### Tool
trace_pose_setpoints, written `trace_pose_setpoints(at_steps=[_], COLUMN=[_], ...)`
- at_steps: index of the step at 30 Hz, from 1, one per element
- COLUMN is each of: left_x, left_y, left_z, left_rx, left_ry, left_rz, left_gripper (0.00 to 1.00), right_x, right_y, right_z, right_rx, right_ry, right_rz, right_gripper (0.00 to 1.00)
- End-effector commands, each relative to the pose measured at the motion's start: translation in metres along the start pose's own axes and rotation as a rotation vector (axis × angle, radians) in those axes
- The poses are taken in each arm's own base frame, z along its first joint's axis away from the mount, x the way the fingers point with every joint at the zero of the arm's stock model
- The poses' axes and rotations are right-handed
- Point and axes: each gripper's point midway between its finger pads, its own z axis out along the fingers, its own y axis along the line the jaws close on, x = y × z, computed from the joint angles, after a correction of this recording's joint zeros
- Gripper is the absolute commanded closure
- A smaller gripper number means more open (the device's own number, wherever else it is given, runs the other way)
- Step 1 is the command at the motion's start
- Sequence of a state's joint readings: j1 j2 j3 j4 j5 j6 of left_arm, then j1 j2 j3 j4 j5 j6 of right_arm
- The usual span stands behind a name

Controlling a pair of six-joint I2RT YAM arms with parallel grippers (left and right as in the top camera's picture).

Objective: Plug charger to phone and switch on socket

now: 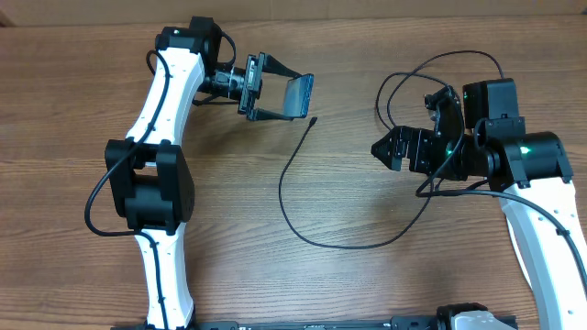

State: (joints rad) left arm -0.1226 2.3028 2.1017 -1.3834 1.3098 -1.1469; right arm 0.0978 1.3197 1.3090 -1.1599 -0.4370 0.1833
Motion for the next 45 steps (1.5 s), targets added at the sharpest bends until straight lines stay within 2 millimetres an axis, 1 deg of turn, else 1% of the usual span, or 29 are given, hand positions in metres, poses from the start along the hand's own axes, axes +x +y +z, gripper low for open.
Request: trace_pose_setpoints(at_steps=[1, 15, 19, 24, 29, 34, 45], left_x=[-0.001, -0.003, 0.002, 0.007, 0.013, 0.015, 0.015], left_y=[-0.003, -0.006, -0.008, -0.009, -0.008, -0.006, -0.006], left_z=[-0.002, -0.002, -0.002, -0.002, -0.002, -0.002, -0.002], left_rx=[-0.007, -0.001, 0.01, 0.02, 0.03, 0.027, 0.027], left_ry=[-0.036, -0.041, -0.014, 0.011, 0.045, 0.048, 0.048], left_rz=[0.015, 0.051, 0.062, 0.088, 0.145, 0.18, 0.17], left_gripper=[0.38, 0.39, 0.39, 0.43, 0.43, 0.43, 0.43], right_x=[-0.009, -0.009, -0.009, -0.009, -0.009, -0.009, -0.009], right_y=[0.002, 0.003, 0.002, 0.002, 0.002, 0.003, 0.003], right_z=[-0.006, -0.006, -0.006, -0.006, -0.006, -0.006, -0.006], right_rx=[0.003, 0.003, 0.003, 0.003, 0.003, 0.003, 0.003], right_ry=[-0.032, -0.031, -0.031, -0.032, -0.032, -0.033, -0.032], right_rz=[-0.012, -0.012, -0.012, -0.012, -0.012, -0.012, -0.012], right_gripper=[0.0, 0.0, 0.0, 0.0, 0.0, 0.0, 0.0])
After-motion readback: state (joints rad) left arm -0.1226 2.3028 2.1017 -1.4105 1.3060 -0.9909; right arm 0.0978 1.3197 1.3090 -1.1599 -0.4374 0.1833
